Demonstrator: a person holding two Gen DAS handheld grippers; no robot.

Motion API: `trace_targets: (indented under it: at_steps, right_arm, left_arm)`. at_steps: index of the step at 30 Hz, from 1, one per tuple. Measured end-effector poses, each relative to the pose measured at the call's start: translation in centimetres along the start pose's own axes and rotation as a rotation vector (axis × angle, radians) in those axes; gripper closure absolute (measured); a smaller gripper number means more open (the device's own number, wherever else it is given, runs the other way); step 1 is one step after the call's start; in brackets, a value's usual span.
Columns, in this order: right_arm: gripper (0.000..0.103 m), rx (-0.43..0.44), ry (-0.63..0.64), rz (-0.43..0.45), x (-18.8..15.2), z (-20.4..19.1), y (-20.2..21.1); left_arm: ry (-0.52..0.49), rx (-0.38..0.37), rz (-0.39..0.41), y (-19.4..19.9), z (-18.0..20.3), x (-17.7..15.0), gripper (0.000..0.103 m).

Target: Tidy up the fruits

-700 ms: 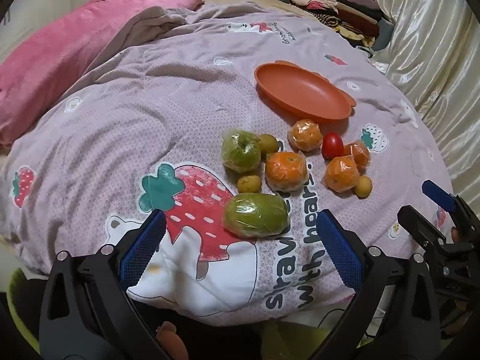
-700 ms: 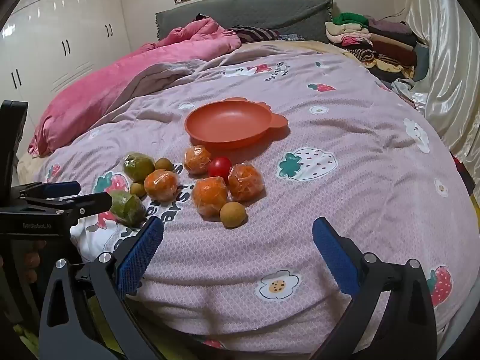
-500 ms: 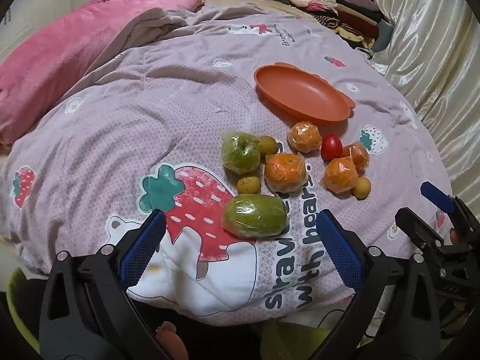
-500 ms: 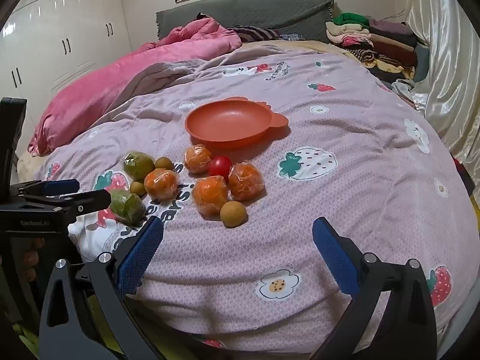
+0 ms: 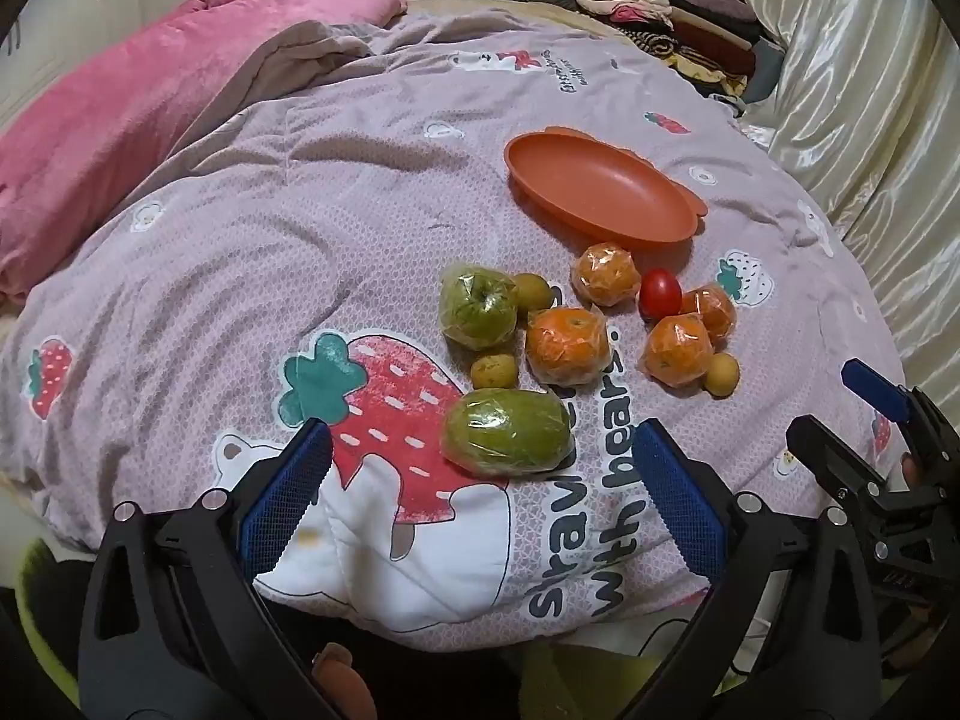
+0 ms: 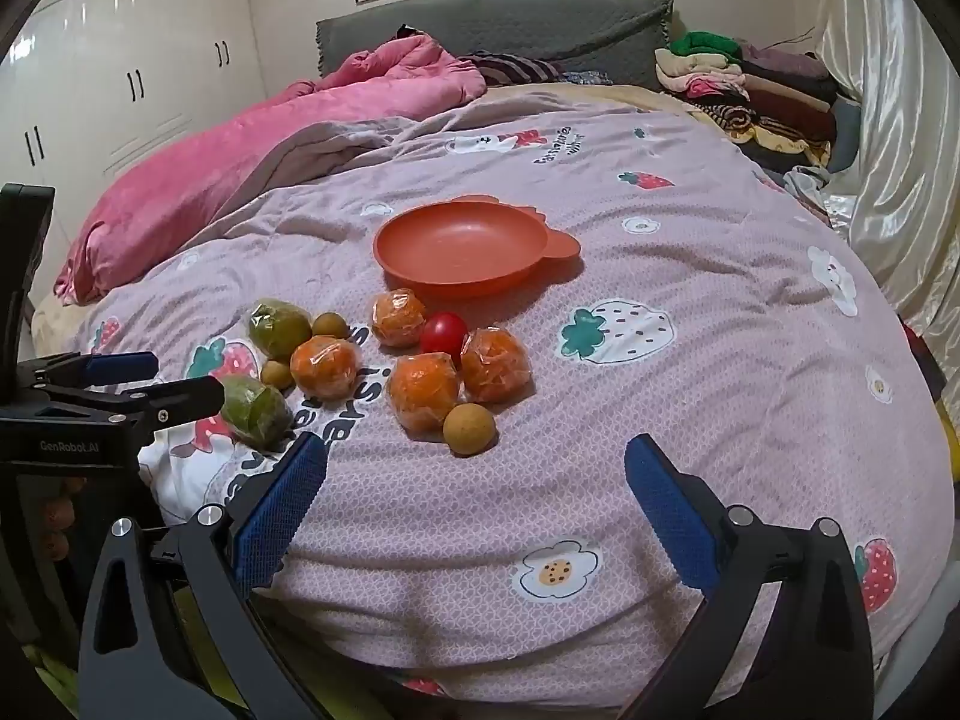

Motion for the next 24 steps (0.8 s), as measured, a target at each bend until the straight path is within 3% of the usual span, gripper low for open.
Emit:
trace_targets:
  at_steps: [24]
  right_arm:
    - [0.004, -0.004, 0.008, -0.001, 0.06, -0.03, 0.15]
  left_arm:
    - [-0.002, 0.004, 0.006, -0.05, 0.25, -0.1, 0.009]
Point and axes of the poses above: each gripper's, at about its wrist camera, not at the fingertips, and y roughly against the way its jaws point, z to its right, x to its top, the point moved 3 cm from there along -y, roughly the way its jaws point, and after that the axes turned 3 degrees about -z, right-handed, at the moved point
